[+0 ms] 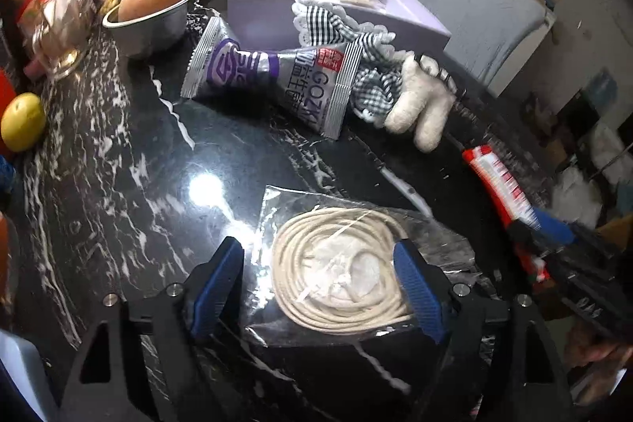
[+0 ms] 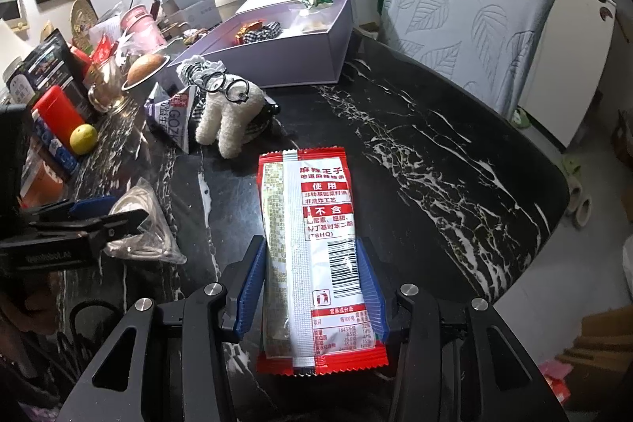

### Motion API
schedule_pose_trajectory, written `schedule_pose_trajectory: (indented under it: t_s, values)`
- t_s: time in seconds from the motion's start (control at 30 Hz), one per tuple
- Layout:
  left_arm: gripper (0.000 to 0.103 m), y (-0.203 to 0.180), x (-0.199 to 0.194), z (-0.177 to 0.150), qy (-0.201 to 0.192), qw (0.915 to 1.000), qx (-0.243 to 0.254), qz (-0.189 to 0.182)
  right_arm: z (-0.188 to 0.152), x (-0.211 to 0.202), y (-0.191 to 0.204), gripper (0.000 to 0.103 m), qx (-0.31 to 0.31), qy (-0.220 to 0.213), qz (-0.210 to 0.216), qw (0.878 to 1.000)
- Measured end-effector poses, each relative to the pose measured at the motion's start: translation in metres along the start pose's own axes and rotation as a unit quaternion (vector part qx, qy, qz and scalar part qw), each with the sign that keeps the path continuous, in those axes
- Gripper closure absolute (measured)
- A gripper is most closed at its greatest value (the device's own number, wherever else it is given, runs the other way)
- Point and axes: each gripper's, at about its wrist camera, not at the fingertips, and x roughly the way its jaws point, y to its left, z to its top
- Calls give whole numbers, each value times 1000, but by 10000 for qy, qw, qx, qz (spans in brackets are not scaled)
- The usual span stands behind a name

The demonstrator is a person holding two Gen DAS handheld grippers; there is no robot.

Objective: Organize soft objects
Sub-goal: 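Move the left gripper over the clear bag of white cord while the right gripper holds the packet, then grasp the clear cord bag with the left gripper while the right gripper holds the packet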

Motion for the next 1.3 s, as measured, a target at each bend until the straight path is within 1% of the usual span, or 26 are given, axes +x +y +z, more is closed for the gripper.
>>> schedule_pose_trajectory:
  t_s: [0.03,0.13,0.2,0.3,0.37,0.43,0.47,0.5,0.53,0.57,0.6,0.7,0.87,0.9,0.93,1.0,1.03,1.1,1.2,1.3]
  values:
    - [24,1,-6,-1,-173,9998,-50,-123,0,0,0,58,-10,4,-7,10000]
    - [24,0,-21,-4,-442,9988,-36,-198,0,1,1,58,-8,29,34,10000]
    - [24,-3,-26,-5,-457,9985,57,-286,0,2,1,58,0,37,58,10000]
    - [24,-10,-25,-9,-389,9979,327,-411,0,2,2,58,-2,44,85,10000]
    - [24,-15,-16,-12,-209,9983,463,-288,-1,3,2,58,-3,55,96,9999]
    - [24,-18,-3,-14,93,9985,534,-89,-1,4,2,58,-16,72,88,9999]
    - [24,-17,-3,-13,74,9987,501,-60,-1,4,2,58,-12,78,96,9999]
    - [20,-15,-3,-13,48,9990,441,-50,-1,3,1,58,7,83,120,9999]
    - [8,-12,0,-12,107,9993,347,-6,-2,3,0,58,32,81,141,9999]
    - [2,-11,1,-12,123,9994,315,63,-2,2,-1,58,45,72,130,9999]
    - [0,-10,2,-12,93,9993,331,138,-2,2,-1,58,45,69,115,9999]
    - [0,-12,2,-14,-33,9989,429,161,-2,2,-3,58,80,79,126,9999]
    - [0,-12,4,-14,-25,9990,414,176,-1,3,-3,58,94,86,141,9998]
    - [3,-12,3,-14,-62,9990,386,203,-1,3,-2,58,92,83,143,9998]
    - [17,-14,5,-13,-145,9988,407,232,-1,3,-2,58,85,83,147,9998]
    - [34,-18,4,-12,-236,9986,458,145,-1,3,-1,58,75,82,155,9998]
    - [40,-19,3,-12,-243,9985,479,136,-1,3,-1,58,69,80,158,9998]
    - [43,-20,3,-12,-294,9984,466,130,-1,3,0,58,60,72,158,9998]
    - [53,-21,-1,-12,-362,9982,475,41,-2,4,0,58,40,38,160,9999]
    - [58,-21,-6,-11,-421,9982,434,-17,-2,3,0,58,57,11,175,9998]
